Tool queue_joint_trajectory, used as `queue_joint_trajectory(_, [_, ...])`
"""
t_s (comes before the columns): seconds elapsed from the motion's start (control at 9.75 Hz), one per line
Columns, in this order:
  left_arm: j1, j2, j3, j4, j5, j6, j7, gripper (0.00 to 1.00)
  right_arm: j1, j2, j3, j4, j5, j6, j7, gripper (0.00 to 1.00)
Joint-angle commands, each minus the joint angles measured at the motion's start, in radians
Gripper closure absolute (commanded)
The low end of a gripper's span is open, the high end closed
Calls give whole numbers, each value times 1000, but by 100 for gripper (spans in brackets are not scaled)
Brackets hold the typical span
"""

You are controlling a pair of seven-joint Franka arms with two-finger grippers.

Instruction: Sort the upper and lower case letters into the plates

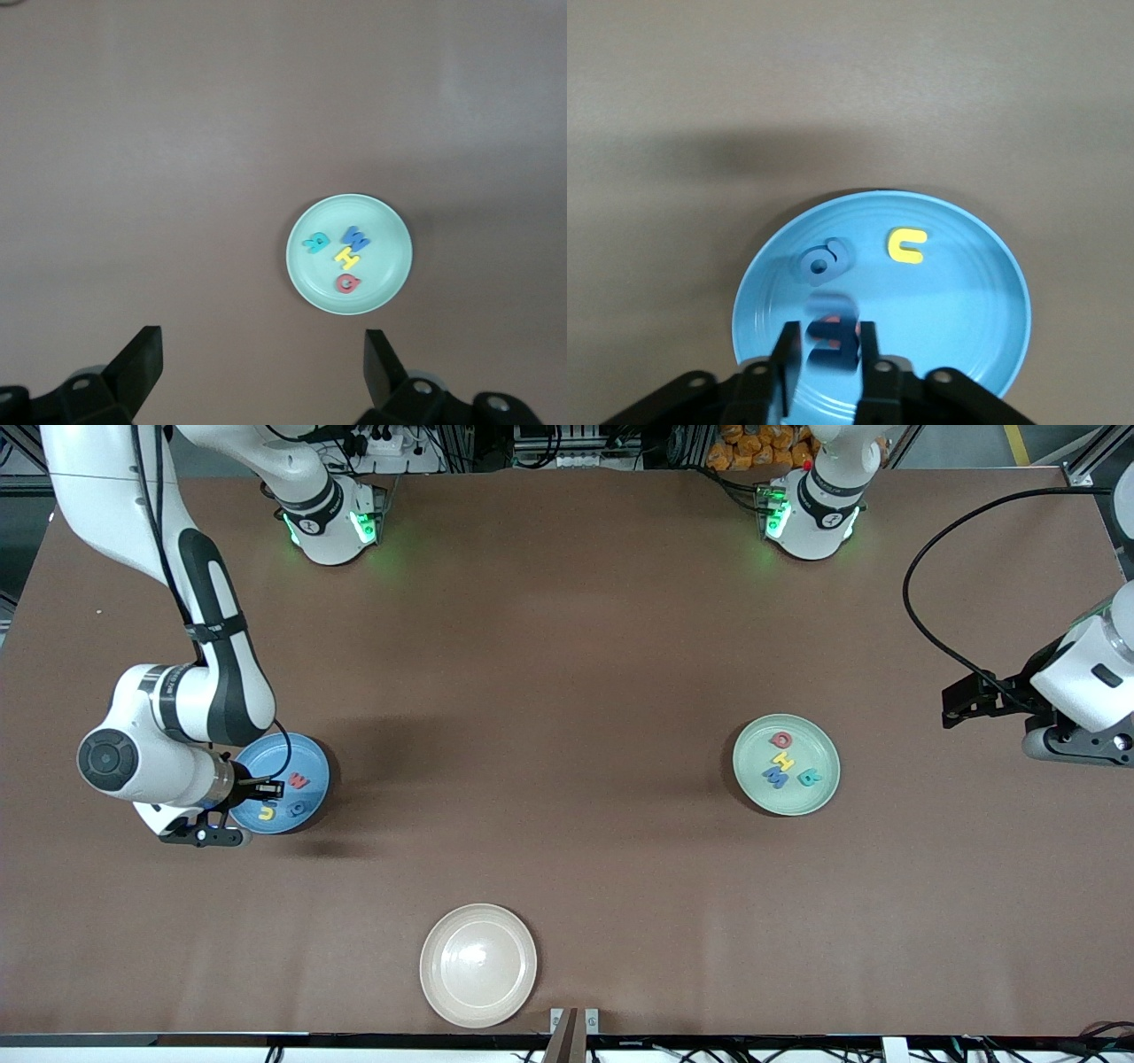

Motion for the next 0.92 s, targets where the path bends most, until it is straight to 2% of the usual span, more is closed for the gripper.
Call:
queue_joint_trajectory(0.0, [-117,-63,208,-16,-77,-57,12,0,-111,-147,139,-133,-77,56,-8,0])
queue_joint_trajectory(0.1, [-202,-84,333,-17,-130,-86,11,0,-143,-207,169,-170,-79,51,-13,0])
queue_joint_trajectory(0.21, [-256,-95,398,-17,-159,-127,9,0,-156,-271,180,-204,-79,42,-18,0])
queue_joint_trajectory(0.41, [-272,-100,407,-16,-184,-159,-23,0,-188,-397,183,-188,-79,-24,-62,0])
queue_joint_trajectory(0.62, [-267,-93,407,-14,-189,-160,-27,0,-215,-474,185,-122,-79,-82,-111,0])
queue_joint_trajectory(0.72, [-261,-92,407,-14,-195,-160,-27,0,-225,-495,186,-73,-79,-136,-110,0])
queue_joint_trajectory(0.82, [-264,-92,405,-13,-189,-160,-27,0,-225,-496,186,25,-79,-250,-110,0])
